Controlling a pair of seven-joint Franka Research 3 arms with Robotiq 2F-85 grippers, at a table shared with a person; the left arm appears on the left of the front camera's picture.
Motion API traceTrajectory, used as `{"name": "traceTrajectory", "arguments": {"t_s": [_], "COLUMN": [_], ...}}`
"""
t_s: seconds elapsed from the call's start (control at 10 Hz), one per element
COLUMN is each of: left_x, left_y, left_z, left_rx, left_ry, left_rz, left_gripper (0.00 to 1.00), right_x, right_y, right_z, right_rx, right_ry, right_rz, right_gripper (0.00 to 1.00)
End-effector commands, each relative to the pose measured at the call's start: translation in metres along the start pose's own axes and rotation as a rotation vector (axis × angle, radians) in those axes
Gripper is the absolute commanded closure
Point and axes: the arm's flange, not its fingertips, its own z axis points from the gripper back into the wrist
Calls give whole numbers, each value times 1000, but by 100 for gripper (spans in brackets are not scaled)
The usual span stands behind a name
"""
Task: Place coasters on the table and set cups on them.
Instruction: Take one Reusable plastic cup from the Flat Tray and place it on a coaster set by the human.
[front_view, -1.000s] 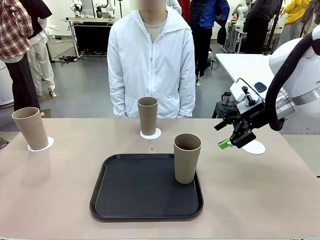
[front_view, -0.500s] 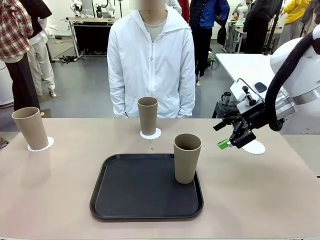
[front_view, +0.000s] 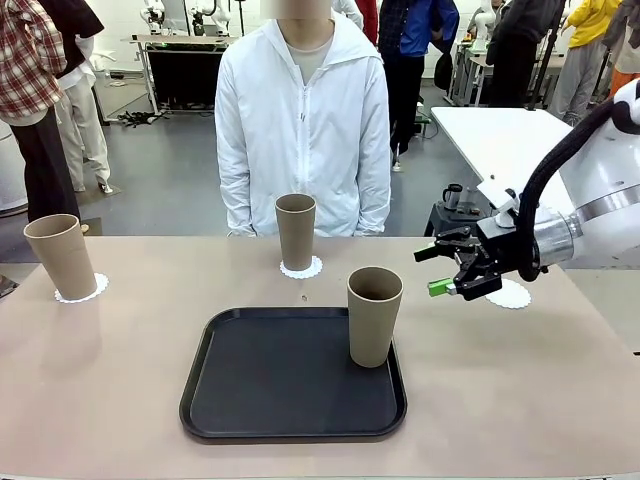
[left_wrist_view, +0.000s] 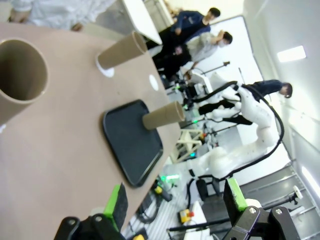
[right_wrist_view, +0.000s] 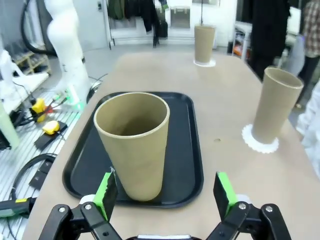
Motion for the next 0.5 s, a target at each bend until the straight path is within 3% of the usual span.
{"name": "traceTrajectory", "arguments": {"t_s": [0.0, 0.4], "left_x": [-1, -1], "left_y": [-1, -1], "left_z": [1, 1], "left_rx": [3, 3], "left_ry": [-7, -7], "left_rz": [8, 8], "left_gripper": [0, 0], "right_x": [-13, -29], "right_y": [-7, 9], "right_z": [2, -3], "right_rx": [13, 59], "right_ry": [-93, -117], "right_rz": [46, 5], "right_gripper": [0, 0]}}
